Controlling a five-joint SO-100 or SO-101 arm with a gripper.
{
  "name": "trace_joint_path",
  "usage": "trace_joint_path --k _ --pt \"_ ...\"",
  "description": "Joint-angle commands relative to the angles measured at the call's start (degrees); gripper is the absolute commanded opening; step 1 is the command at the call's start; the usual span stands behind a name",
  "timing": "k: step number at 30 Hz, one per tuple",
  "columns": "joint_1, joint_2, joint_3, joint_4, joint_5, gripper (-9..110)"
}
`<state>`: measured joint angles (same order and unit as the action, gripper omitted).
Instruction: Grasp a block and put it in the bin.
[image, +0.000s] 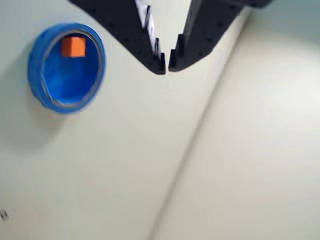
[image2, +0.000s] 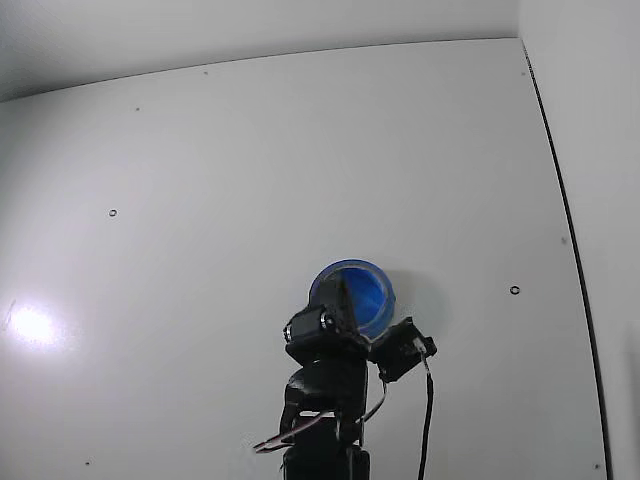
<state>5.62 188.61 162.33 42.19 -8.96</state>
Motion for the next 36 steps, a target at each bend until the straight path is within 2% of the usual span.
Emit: trace_joint_path --k 1,4,17,26,36 --pt "-0.1 -0.6 10.8 -0.4 5.3 0" --pt "-0.8 -1.5 15.1 -0.4 8.1 0" --pt "-8.4 -1.6 17.4 -0.2 2.8 0" --pt "-9.1 -0.6 17.3 13.5 2.9 0" --pt "-9.1 -0.6 17.2 14.6 3.0 0"
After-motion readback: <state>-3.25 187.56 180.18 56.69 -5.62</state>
